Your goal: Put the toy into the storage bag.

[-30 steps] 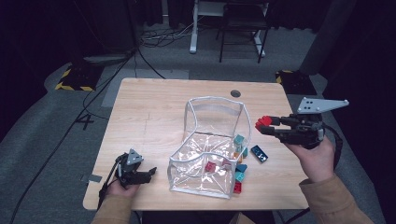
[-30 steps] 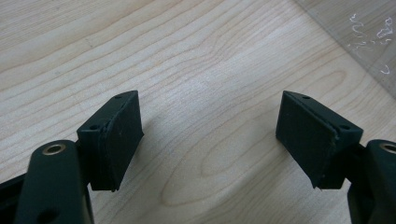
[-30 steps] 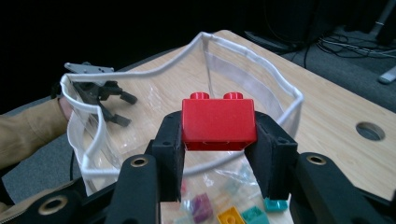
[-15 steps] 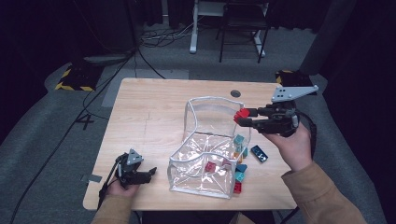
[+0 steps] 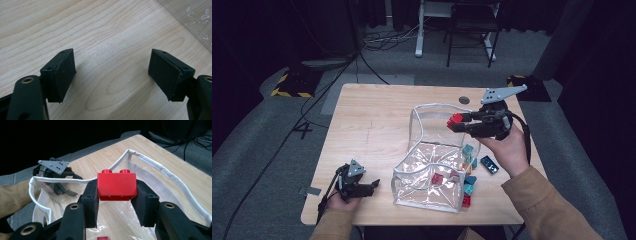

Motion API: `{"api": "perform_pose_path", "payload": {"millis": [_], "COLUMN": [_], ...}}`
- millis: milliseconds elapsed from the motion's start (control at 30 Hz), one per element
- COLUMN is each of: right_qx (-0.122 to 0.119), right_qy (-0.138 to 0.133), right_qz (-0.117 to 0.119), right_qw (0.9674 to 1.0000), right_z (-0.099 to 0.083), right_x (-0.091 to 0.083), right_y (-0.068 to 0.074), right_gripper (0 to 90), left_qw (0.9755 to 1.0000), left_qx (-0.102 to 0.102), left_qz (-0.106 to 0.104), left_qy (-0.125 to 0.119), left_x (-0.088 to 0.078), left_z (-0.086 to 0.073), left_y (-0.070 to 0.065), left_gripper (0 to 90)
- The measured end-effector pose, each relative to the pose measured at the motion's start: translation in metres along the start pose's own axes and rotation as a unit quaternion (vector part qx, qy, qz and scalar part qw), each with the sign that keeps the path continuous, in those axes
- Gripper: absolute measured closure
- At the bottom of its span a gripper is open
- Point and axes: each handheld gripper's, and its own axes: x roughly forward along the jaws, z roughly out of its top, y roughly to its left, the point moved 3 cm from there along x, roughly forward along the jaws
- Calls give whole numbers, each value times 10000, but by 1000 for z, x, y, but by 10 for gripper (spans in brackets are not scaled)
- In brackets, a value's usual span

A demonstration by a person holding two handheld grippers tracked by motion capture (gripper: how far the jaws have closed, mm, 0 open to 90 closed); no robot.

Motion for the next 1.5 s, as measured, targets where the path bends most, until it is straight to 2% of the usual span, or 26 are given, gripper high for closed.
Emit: {"api": "perform_pose_path", "payload": {"millis": [200,400,633,700,900,1100,1167,1500], "right_qx": [-10,-71,-187,-157,-123,-225,-231,-385], "right_qy": [175,461,858,990,1570,1930,2101,2396], "right_qz": [-26,-89,-172,-152,-99,-95,-61,-52], "right_qw": [9998,9989,9960,9948,9875,9809,9774,9701], "right_z": [1,-1,-5,-6,-13,-17,-19,-23], "right_x": [15,30,45,49,63,72,75,83], "right_y": [-2,-3,-2,-2,-1,2,3,7], "right_gripper": [582,581,582,582,582,582,582,582], "left_qw": [10000,10000,10000,10000,10000,10000,10000,10000], "left_qx": [1,1,1,2,1,1,3,0], "left_qz": [1,-3,-2,-2,-2,-2,-3,-2], "left_qy": [0,0,-1,1,-1,-1,1,-1], "left_x": [0,0,0,0,0,0,0,0], "left_z": [0,0,0,0,0,0,0,0], "left_y": [0,0,0,0,0,0,0,0], "left_gripper": [220,219,220,219,220,219,220,220]}}
